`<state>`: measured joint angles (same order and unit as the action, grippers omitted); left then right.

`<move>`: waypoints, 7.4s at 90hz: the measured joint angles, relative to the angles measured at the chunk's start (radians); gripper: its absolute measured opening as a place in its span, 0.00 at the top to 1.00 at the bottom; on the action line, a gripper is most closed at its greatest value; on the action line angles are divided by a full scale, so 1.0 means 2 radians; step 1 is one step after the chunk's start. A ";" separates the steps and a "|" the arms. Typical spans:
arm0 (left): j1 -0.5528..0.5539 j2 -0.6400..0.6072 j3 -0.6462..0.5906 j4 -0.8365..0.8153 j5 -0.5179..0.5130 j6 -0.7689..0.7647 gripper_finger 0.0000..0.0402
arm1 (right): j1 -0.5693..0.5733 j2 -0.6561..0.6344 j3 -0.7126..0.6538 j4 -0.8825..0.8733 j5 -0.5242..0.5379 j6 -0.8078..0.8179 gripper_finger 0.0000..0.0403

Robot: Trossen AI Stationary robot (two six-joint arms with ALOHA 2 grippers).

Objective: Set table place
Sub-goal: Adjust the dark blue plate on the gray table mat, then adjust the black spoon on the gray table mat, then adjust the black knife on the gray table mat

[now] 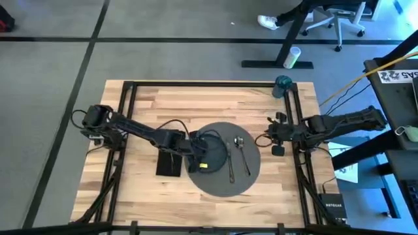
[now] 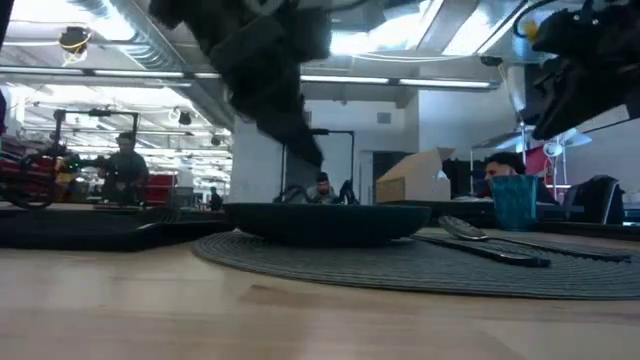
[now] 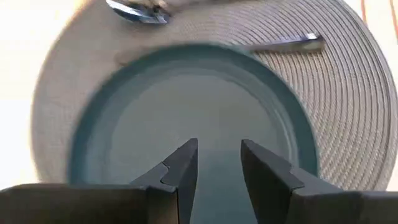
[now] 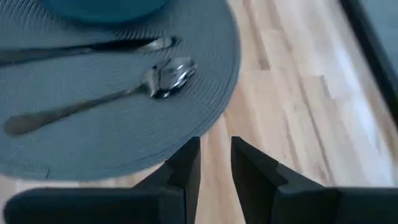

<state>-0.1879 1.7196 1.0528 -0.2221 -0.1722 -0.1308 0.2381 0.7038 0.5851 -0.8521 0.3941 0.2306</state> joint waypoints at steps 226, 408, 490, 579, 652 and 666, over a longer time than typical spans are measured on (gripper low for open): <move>0.055 0.064 -0.045 0.113 0.022 -0.021 0.73 | 0.005 0.328 -0.052 0.269 -0.082 0.045 1.00; 0.059 0.081 0.008 0.001 0.025 -0.009 0.73 | -0.003 0.359 0.012 0.310 -0.126 -0.043 1.00; 0.059 0.081 0.007 0.015 0.024 -0.005 0.73 | -0.052 0.427 0.012 0.408 -0.189 -0.093 1.00; 0.059 0.081 0.008 0.012 0.023 -0.006 0.73 | -0.054 0.393 0.012 0.317 -0.188 -0.091 1.00; 0.064 0.081 0.008 0.012 0.025 -0.007 0.73 | 0.011 0.382 0.023 0.394 -0.197 -0.089 1.00; 0.073 0.081 0.008 0.011 0.025 -0.008 0.73 | 0.033 0.418 0.063 0.396 -0.180 -0.089 1.00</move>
<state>-0.0423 1.8820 1.0683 -0.2005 -0.1229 -0.1458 0.3035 1.5398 0.7104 -0.0597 0.0333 0.0535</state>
